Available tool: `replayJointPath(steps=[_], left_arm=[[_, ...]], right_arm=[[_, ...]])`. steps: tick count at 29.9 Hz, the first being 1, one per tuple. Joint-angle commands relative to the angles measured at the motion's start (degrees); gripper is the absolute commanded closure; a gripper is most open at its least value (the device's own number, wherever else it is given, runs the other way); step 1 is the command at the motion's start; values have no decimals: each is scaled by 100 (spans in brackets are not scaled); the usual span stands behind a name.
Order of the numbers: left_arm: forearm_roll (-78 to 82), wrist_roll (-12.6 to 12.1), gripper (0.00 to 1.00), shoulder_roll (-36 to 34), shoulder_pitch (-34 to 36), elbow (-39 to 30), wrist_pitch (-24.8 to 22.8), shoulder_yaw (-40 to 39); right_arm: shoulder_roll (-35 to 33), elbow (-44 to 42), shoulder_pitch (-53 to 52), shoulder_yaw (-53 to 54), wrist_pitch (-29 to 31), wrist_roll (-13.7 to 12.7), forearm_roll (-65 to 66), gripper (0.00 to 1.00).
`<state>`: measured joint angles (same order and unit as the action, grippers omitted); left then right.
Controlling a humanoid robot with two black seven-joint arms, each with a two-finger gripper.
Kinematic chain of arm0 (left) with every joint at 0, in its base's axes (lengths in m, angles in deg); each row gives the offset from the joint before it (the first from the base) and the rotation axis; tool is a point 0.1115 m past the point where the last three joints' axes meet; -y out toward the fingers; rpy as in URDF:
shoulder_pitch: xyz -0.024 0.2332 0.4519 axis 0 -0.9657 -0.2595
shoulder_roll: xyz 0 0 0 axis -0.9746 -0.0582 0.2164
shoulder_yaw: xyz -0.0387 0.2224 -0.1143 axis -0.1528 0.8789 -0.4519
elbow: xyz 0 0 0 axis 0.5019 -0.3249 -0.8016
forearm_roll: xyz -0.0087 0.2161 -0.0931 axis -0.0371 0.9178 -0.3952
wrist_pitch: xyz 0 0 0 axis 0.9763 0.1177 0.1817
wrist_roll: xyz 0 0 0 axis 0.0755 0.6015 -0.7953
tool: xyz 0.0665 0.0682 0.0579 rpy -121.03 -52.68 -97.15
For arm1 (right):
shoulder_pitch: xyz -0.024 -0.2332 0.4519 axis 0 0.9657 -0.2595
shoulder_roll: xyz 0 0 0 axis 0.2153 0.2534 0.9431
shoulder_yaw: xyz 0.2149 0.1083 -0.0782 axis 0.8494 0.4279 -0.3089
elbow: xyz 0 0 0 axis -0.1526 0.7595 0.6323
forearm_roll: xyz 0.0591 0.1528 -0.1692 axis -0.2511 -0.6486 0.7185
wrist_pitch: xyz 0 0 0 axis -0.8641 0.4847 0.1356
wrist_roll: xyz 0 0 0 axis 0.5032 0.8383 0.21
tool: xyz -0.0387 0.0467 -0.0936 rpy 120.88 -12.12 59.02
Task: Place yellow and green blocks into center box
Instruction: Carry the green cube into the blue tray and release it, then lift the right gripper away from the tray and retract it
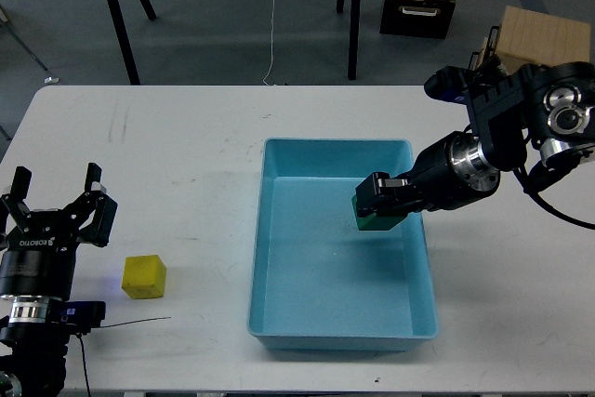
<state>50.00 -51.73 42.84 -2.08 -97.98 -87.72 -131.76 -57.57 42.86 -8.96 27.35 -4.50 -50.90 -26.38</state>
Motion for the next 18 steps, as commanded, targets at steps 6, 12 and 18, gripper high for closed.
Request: replayJointPath(steps=[6,12,18], left_arm=[[-6,1,0,4,53,0,0,-8],[3,1,0,-22,53,9,0,1],[3,-16,0,-48,79,18,0,1]], right_arm=[[489,-145,48,-280,-225,0,10,1],[331,-355,57,-149,-269,0,-42,1],[260,-1513,206,974,-471,0,-243,1]])
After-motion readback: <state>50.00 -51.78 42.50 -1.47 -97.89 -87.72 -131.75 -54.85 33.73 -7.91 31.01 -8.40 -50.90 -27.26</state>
